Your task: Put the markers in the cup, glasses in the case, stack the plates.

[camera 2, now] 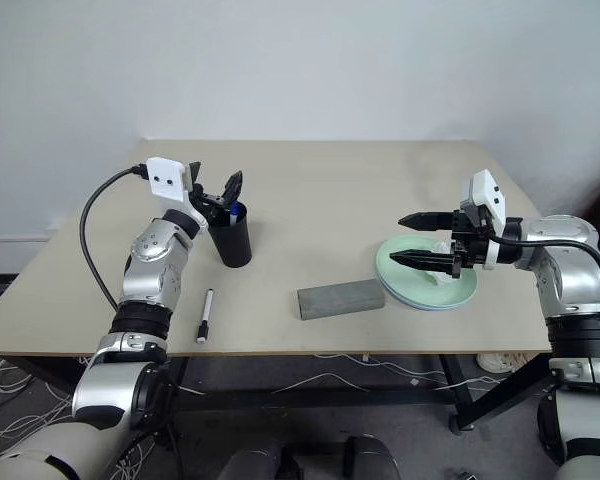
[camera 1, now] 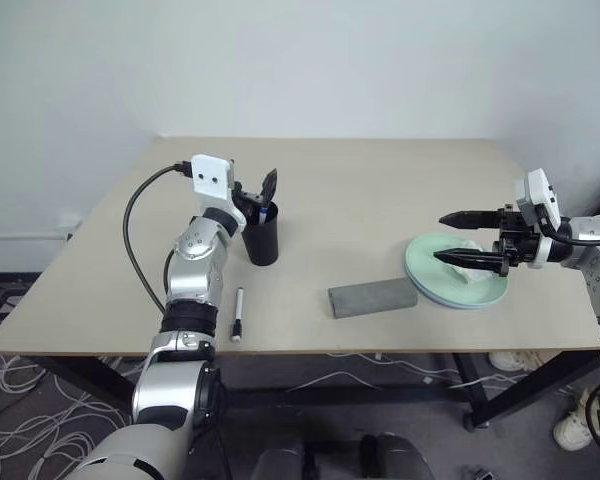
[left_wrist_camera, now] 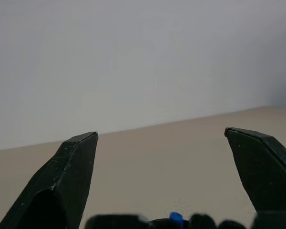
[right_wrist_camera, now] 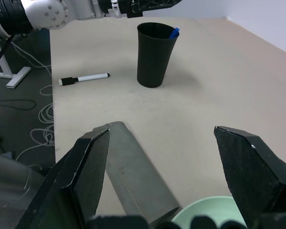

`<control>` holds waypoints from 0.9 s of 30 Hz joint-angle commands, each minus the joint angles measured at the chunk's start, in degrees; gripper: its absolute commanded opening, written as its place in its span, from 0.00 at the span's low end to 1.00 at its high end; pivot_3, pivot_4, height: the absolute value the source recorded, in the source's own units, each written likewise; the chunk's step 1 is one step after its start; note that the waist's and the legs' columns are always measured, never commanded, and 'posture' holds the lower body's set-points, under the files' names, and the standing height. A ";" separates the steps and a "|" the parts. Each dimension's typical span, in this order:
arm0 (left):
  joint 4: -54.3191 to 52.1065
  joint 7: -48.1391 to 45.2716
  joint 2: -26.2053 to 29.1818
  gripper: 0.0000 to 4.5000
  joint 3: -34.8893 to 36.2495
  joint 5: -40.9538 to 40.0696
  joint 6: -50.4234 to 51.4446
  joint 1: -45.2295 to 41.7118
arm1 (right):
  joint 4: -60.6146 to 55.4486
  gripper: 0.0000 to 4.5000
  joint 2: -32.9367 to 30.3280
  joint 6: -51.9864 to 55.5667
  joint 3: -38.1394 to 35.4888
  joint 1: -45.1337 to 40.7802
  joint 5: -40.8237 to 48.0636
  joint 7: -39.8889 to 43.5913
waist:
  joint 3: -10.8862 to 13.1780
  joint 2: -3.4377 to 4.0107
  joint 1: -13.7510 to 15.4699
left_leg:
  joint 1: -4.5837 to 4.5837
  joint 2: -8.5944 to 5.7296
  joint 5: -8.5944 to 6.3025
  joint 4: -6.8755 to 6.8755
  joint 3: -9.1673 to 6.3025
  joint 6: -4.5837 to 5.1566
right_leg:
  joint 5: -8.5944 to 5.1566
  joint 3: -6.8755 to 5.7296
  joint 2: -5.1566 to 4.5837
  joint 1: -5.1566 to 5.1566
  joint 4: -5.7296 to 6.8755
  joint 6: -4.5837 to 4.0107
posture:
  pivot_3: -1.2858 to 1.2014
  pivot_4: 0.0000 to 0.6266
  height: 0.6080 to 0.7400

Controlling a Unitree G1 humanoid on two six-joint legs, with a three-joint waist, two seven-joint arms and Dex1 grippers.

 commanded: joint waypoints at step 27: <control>-33.35 5.14 10.35 0.99 -9.95 0.70 94.84 -9.20 | 1.23 0.84 0.68 -1.64 0.23 -3.10 -1.69 0.92 | 0.04 -0.01 -0.49 | 0.09 -0.02 0.33 -0.33 -0.10 -0.54 | -0.03 0.07 0.06 -0.03 0.01 0.02 | 0.52 0.00 1.00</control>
